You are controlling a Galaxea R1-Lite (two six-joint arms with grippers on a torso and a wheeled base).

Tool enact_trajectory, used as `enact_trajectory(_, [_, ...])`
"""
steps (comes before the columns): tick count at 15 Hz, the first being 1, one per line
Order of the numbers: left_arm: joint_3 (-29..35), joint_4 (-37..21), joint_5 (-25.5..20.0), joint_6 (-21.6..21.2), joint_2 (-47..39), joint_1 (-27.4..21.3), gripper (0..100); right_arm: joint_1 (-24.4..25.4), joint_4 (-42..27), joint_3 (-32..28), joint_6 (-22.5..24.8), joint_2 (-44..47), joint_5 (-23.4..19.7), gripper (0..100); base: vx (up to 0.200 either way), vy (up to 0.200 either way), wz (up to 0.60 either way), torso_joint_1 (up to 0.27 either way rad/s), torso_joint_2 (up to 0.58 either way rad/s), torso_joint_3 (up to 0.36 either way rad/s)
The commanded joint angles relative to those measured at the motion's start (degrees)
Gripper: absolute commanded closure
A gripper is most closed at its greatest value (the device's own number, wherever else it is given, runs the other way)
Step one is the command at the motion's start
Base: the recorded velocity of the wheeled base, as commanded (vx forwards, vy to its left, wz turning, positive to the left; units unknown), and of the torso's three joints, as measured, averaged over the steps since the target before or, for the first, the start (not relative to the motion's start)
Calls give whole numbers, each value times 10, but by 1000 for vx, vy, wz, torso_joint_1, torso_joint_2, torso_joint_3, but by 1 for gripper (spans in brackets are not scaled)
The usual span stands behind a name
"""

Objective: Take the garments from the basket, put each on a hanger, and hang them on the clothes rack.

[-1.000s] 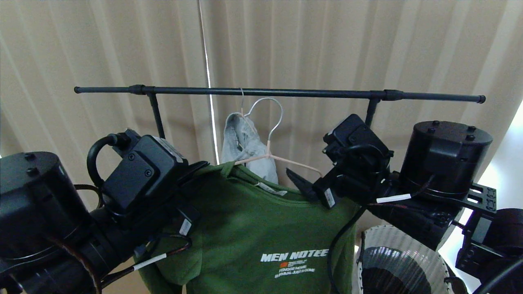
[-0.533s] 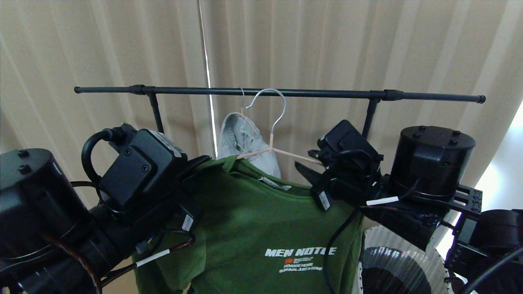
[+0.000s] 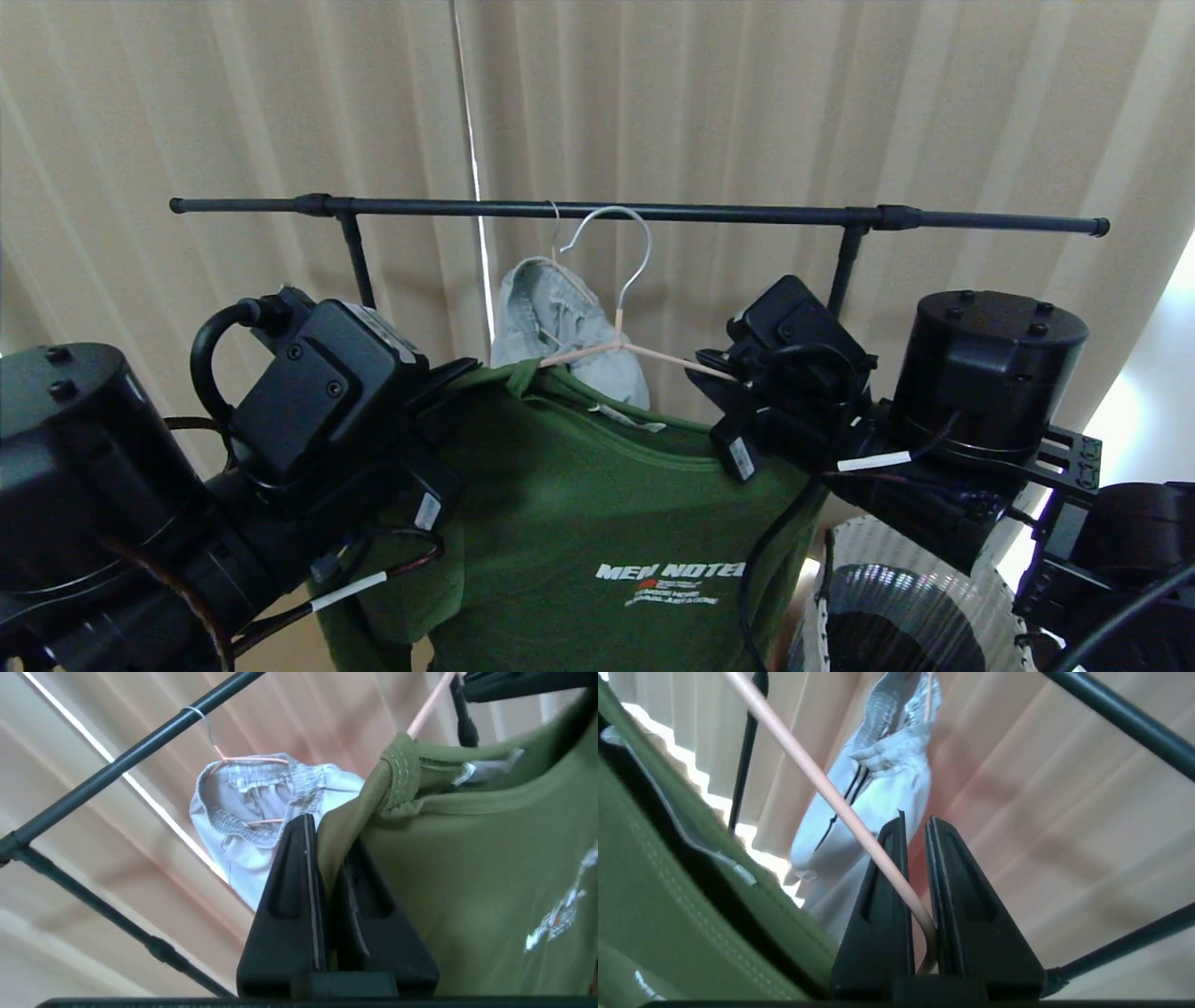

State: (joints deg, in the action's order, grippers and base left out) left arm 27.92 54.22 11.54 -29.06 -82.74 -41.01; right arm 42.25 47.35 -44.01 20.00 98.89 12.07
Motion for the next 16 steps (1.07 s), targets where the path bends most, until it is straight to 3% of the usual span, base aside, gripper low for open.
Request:
enact_trajectory(1, [0, 0, 0, 0, -1, 1, 100, 0, 0, 1, 0, -3, 0, 100, 0, 0, 0, 0, 0, 0])
enact_trajectory(2, [0, 0, 0, 0, 0, 1, 100, 0, 0, 2, 0, -5, 1, 100, 0, 0, 0, 0, 0, 0])
enact_trajectory(3, [1, 0, 0, 0, 0, 1, 0, -1, 0, 2, 0, -6, 1, 100, 0, 0, 0, 0, 0, 0])
enact_trajectory(7, [-2, 1, 1, 9, 5, 1, 0, -2, 0, 2, 1, -14, 4, 100, 0, 0, 0, 0, 0, 0])
enact_trajectory(8, [-6, 1, 1, 30, 13, 3, 0, -6, 0, 9, 1, -23, 5, 100, 0, 0, 0, 0, 0, 0])
enact_trajectory(16, [-15, 1, -1, 87, 21, 20, 0, -100, 0, 52, 2, -82, 6, 100, 0, 0, 0, 0, 0, 0])
